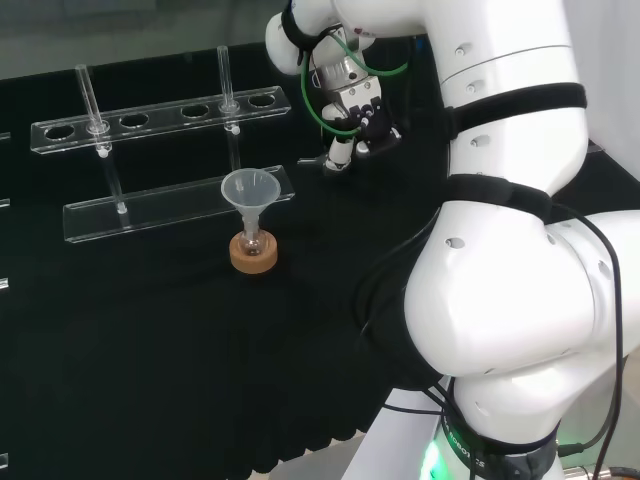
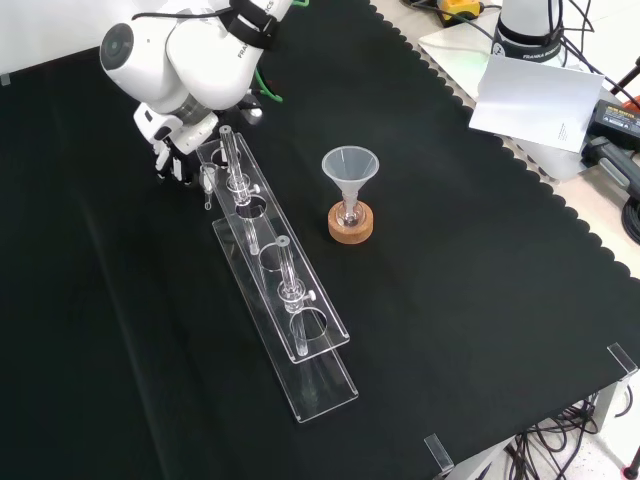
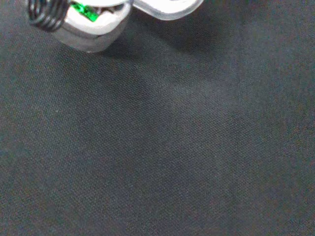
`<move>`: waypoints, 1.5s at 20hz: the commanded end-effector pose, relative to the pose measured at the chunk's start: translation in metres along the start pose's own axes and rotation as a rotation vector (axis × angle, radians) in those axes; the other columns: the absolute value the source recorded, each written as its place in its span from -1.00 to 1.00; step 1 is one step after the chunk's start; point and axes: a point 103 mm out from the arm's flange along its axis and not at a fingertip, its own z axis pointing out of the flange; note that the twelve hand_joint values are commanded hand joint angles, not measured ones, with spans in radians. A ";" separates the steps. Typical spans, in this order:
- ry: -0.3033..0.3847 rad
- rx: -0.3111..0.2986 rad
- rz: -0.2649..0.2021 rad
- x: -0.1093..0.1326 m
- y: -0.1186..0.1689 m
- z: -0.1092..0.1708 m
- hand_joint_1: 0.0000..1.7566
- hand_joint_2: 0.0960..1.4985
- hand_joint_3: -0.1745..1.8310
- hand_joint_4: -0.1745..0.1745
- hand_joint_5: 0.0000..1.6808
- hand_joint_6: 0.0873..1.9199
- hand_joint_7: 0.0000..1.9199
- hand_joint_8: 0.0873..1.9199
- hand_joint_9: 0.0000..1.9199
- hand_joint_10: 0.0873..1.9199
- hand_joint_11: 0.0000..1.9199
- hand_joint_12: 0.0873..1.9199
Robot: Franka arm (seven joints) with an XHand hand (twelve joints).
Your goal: Pick up the weighing funnel.
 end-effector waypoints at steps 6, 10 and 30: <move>0.064 -0.062 0.028 -0.018 -0.026 -0.027 0.25 -0.12 -0.21 1.00 0.42 -0.22 -0.55 -0.34 -0.19 -0.53 -0.29 0.20; 0.060 -0.072 0.038 -0.022 -0.036 -0.033 0.25 -0.12 -0.21 1.00 0.42 -0.23 -0.54 -0.34 -0.17 -0.53 -0.27 0.18; -0.019 -0.123 0.094 -0.031 -0.114 -0.075 0.25 -0.12 -0.22 1.00 0.42 -0.23 -0.54 -0.34 -0.16 -0.55 -0.25 0.17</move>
